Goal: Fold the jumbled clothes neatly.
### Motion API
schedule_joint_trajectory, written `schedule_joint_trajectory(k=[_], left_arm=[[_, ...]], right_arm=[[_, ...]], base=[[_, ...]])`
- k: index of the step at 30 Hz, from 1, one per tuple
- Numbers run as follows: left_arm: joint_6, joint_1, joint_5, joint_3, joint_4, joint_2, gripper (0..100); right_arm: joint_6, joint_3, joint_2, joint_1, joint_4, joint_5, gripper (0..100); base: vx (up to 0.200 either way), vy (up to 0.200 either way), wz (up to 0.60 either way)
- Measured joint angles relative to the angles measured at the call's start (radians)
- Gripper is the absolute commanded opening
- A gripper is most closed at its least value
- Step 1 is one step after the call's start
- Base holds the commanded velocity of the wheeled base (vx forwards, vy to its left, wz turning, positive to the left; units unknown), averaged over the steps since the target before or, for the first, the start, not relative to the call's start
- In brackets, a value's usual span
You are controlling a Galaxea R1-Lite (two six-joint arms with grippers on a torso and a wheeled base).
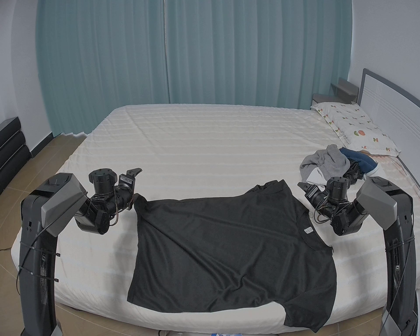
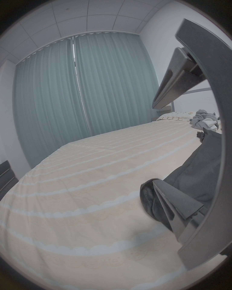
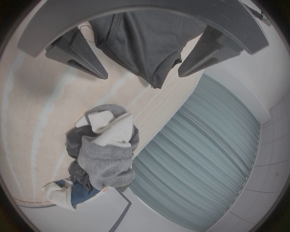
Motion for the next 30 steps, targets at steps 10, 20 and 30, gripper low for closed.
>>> schedule_joint_trajectory(k=[10, 20, 30], left_arm=[[0.109, 0.025, 0.001, 0.068, 0.103, -0.044, 100], [0.11, 0.042, 0.004, 0.103, 0.086, -0.077, 100], [0.107, 0.044, 0.005, 0.136, 0.052, -0.077, 100]], right_arm=[[-0.022, -0.056, 0.023, -0.007, 0.092, 0.037, 100], [-0.035, -0.228, 0.073, -0.008, 0.225, 0.042, 100], [-0.192, -0.357, 0.14, 0.031, 0.277, 0.037, 100]], base=[[0.0, 0.0, 0.0], [0.0, 0.0, 0.0], [0.0, 0.0, 0.0]])
